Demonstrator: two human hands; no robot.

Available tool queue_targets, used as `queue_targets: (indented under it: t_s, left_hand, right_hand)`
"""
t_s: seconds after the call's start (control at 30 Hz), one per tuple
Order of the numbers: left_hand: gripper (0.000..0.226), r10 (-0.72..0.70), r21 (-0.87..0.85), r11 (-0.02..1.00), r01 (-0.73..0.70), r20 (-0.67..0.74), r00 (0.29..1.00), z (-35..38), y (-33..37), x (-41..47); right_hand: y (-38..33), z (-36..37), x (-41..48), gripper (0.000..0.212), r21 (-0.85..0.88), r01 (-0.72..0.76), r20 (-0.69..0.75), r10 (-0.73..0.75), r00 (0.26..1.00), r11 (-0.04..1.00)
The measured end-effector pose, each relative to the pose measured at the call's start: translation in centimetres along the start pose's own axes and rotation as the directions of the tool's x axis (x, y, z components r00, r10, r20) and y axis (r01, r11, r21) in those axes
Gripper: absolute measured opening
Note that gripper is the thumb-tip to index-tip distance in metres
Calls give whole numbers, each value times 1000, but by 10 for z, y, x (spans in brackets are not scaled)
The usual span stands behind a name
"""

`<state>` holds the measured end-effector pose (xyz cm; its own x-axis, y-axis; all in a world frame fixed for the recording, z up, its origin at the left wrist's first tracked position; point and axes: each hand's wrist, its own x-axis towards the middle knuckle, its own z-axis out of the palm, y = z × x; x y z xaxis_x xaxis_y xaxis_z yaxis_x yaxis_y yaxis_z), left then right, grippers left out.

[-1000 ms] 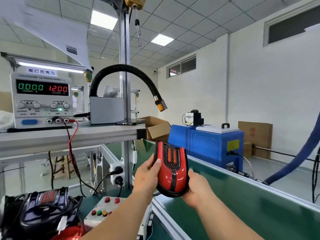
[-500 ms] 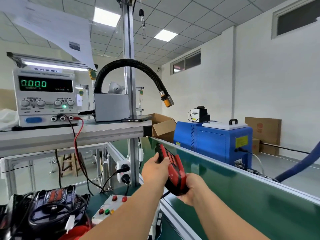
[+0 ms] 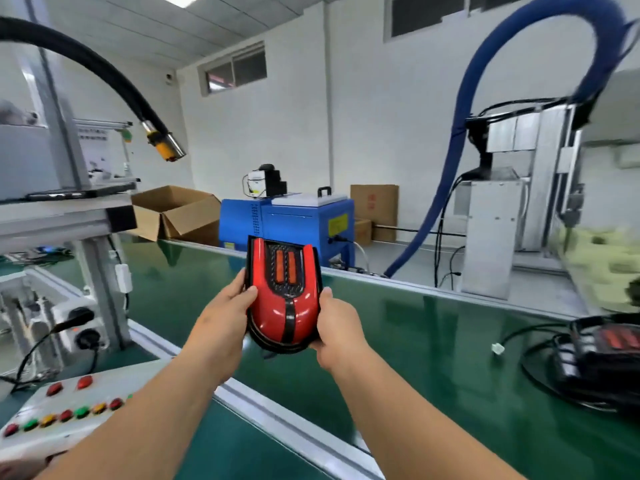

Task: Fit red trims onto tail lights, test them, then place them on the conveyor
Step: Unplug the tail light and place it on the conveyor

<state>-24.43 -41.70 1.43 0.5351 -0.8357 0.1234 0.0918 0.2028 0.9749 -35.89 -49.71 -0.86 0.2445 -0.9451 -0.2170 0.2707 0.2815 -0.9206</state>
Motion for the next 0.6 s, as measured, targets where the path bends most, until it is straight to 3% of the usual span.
queue_targets:
  t_s: [0.1, 0.23, 0.4, 0.6]
  left_hand:
    - [41, 20, -4, 1000, -20, 188, 982, 45, -22, -18]
    - [39, -38, 7, 999, 37, 314, 949, 101, -52, -44]
    - [40, -188, 20, 980, 198, 428, 884, 152, -100, -86]
    - [42, -326, 123, 944, 305, 463, 824, 188, -140, -130]
  right_hand:
    - [0, -68, -8, 47, -40, 118, -123, -122, 985, 992]
    - [3, -146, -36, 54, -105, 200, -278, -222, 935, 974]
    - [22, -229, -83, 50, -154, 175, -374, -221, 901, 972]
    - [44, -292, -114, 47, -248, 77, -500, -196, 843, 966]
